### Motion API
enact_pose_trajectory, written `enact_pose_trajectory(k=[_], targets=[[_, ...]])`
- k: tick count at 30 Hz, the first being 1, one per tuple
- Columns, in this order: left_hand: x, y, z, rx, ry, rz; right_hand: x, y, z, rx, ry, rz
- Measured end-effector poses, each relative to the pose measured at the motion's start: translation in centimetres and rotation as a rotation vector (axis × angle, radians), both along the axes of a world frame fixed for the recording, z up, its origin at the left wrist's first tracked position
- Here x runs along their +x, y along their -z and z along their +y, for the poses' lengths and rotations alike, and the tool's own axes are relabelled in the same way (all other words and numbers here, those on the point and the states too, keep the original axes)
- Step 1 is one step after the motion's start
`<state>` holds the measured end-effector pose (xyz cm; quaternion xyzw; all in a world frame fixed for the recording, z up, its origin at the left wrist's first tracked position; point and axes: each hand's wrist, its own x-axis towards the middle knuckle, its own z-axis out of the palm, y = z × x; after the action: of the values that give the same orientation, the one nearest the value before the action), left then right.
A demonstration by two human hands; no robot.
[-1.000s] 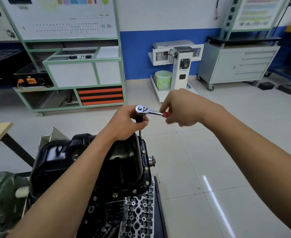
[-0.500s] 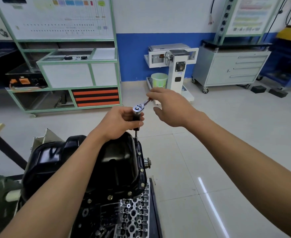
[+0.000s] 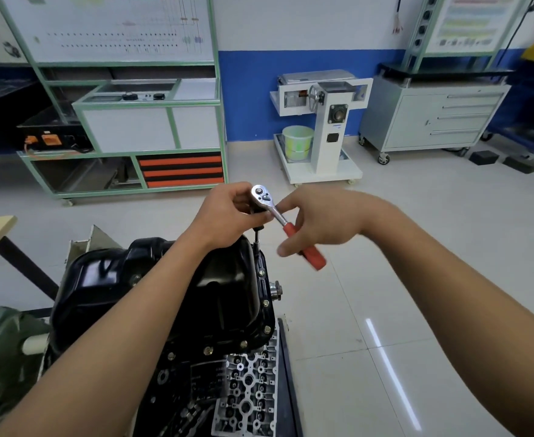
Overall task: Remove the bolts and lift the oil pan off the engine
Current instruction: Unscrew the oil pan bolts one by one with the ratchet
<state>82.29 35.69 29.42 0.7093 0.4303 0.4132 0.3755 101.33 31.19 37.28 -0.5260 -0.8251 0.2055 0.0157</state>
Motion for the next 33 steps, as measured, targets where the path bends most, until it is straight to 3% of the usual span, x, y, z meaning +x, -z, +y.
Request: enact_pose_trajectory(k=[3, 6, 9, 13, 19, 23, 29, 33], targets=[[-0.2, 0.1, -0.1, -0.008, 0.032, 0.087, 1.0, -1.1, 1.3, 0.005, 0.020, -0.176], [-0.2, 0.1, -0.1, -0.032, 0.053, 0.096, 0.8, -1.3, 2.6, 0.285, 0.082, -0.348], [-0.3, 0.0, -0.1, -0.022, 0.049, 0.157, 0.0, -0.3, 3.9, 0.575, 0.148, -0.287], [-0.5, -0.3, -0.3, -0.055, 0.117, 0.150, -0.6, 1.3, 5.1, 0.682, 0.155, -0.130], [-0.6, -0.4, 0.1, -0.149, 0.109, 0.038, 0.8, 2.1, 4.1, 0.661, 0.129, -0.046], [-0.1, 0.0, 0.2, -0.117, 0.050, 0.013, 2.2, 1.1, 2.5, 0.613, 0.210, -0.124], [0.3, 0.4, 0.2, -0.015, -0.060, 0.050, 2.1, -1.0, -1.4, 0.214, 0.163, -0.071], [0.2, 0.5, 0.2, 0.037, -0.093, 0.096, -0.4, 0.4, -3.4, 0.129, 0.112, 0.064]])
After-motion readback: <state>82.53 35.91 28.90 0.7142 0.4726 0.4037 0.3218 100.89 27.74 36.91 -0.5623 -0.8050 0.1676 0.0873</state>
